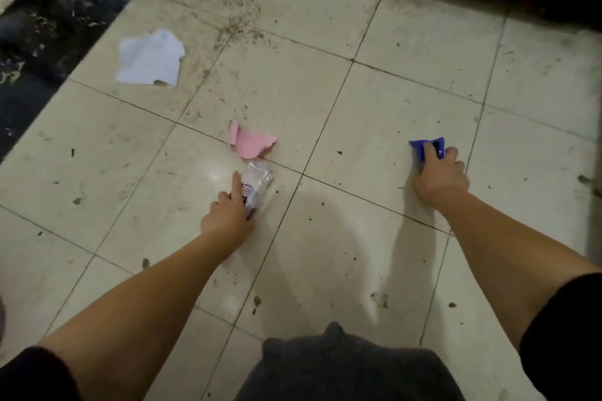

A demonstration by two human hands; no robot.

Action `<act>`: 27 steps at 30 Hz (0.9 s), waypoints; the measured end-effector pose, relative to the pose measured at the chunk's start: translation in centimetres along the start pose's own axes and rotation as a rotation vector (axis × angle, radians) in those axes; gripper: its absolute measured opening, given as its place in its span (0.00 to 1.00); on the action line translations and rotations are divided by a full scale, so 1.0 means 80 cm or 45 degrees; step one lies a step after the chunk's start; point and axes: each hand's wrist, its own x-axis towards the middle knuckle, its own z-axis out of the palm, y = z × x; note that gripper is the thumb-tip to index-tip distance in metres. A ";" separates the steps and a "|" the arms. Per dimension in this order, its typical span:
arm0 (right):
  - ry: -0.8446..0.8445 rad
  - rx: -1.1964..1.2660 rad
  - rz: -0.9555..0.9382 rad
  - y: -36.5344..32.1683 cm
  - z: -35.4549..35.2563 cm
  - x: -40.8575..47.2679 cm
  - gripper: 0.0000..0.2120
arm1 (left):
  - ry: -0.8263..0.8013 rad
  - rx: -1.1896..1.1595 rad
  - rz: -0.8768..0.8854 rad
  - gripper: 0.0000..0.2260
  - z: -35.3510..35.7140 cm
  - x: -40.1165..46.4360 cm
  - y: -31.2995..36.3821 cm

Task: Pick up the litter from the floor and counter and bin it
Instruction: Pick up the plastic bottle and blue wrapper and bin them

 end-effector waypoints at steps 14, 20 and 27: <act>0.026 0.097 -0.374 -0.120 -0.099 -0.018 0.18 | 0.076 -0.501 0.014 0.45 -0.083 -0.036 -0.027; 0.141 0.287 -0.773 -0.297 -0.171 -0.137 0.15 | 0.344 -0.547 -0.049 0.45 -0.193 -0.084 -0.143; 0.160 0.426 -1.271 -0.514 -0.213 -0.344 0.16 | 0.657 -0.607 -0.235 0.44 -0.277 -0.194 -0.345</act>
